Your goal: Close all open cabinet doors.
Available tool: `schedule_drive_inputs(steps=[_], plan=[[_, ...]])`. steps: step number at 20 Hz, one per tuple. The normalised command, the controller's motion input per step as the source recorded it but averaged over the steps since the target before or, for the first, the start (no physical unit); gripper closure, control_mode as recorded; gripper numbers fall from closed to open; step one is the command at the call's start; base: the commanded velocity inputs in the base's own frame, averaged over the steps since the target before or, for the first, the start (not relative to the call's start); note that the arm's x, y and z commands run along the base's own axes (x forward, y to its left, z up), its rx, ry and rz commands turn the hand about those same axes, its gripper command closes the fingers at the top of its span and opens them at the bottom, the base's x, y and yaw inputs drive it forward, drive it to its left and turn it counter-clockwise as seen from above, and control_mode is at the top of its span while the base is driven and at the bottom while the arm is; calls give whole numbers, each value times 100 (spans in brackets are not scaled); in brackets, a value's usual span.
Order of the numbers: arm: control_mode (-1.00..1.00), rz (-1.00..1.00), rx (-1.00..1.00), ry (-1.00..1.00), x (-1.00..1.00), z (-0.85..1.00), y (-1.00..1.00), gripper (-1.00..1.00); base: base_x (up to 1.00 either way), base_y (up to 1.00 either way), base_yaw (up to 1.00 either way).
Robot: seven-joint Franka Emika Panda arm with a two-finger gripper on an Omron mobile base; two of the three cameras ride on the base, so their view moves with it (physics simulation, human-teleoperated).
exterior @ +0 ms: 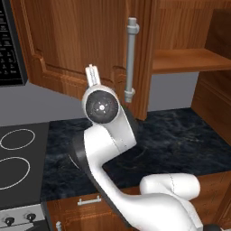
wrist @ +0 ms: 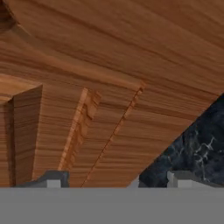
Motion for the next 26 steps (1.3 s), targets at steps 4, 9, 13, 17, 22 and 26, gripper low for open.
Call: schedule_drive_inputs(steps=[4,9,13,17,22,26], plan=[[-100,-39,0,0,31,8,-23,-100,0,0,0],[-100,-40,0,0,29,5,-31,-100,0,0,0],[-100,-32,3,0,37,0,-33,-100,0,0,0],[-100,-27,5,0,42,0,-35,-100,0,0,0],[-100,-25,4,0,43,0,-35,-100,0,0,0],[-100,-18,7,0,49,-1,-38,-100,0,0,0]])
